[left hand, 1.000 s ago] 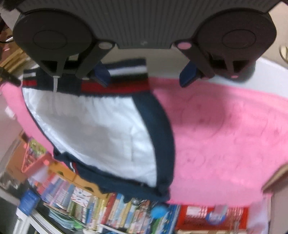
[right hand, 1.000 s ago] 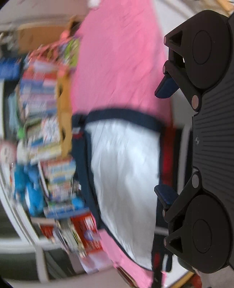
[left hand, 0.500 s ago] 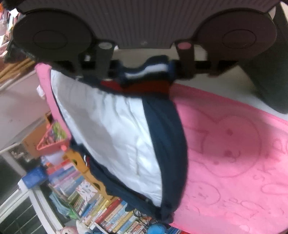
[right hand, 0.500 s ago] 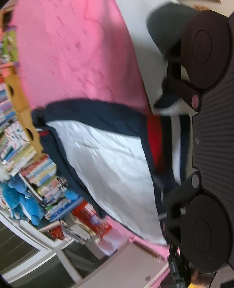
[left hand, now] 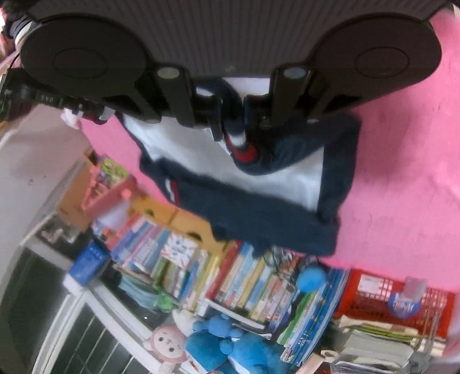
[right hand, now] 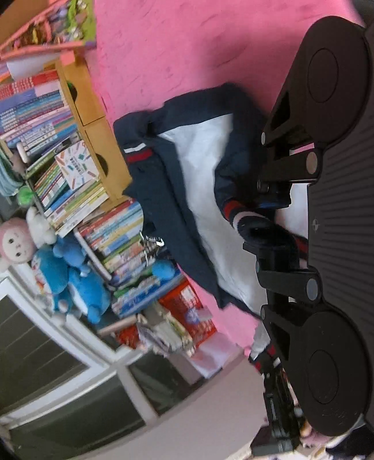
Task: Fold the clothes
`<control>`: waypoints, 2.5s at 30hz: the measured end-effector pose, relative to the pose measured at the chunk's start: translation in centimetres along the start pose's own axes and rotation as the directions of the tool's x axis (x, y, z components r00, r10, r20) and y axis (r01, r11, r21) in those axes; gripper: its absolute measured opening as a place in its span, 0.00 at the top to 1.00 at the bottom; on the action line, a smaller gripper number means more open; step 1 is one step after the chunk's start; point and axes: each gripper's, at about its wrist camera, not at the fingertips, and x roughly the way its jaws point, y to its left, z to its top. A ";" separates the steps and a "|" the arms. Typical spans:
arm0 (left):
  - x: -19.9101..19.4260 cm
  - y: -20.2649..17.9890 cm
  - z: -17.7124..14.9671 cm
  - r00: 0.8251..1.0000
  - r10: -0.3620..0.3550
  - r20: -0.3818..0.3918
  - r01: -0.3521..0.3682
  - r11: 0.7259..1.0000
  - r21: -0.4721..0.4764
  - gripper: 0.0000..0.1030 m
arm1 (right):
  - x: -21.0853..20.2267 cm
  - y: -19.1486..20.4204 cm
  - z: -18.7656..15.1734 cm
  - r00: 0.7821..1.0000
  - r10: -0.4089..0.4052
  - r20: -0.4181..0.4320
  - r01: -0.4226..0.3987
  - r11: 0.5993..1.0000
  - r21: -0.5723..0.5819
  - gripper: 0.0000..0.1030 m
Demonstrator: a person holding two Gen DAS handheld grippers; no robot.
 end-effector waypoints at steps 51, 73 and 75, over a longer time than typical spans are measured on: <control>7.8 2.2 4.8 0.996 -0.018 0.093 -0.017 0.930 0.368 0.81 | 9.9 0.3 6.3 0.985 -0.139 0.098 0.170 0.834 -0.525 0.80; 32.3 5.4 13.8 0.960 0.269 0.073 -0.274 0.857 0.437 0.72 | 34.2 -5.5 18.9 0.918 -0.382 0.107 0.380 0.769 -0.514 0.71; 33.3 5.5 13.8 0.955 0.295 0.037 -0.280 0.852 0.442 0.68 | 34.6 -5.9 19.0 0.911 -0.400 0.099 0.393 0.775 -0.495 0.66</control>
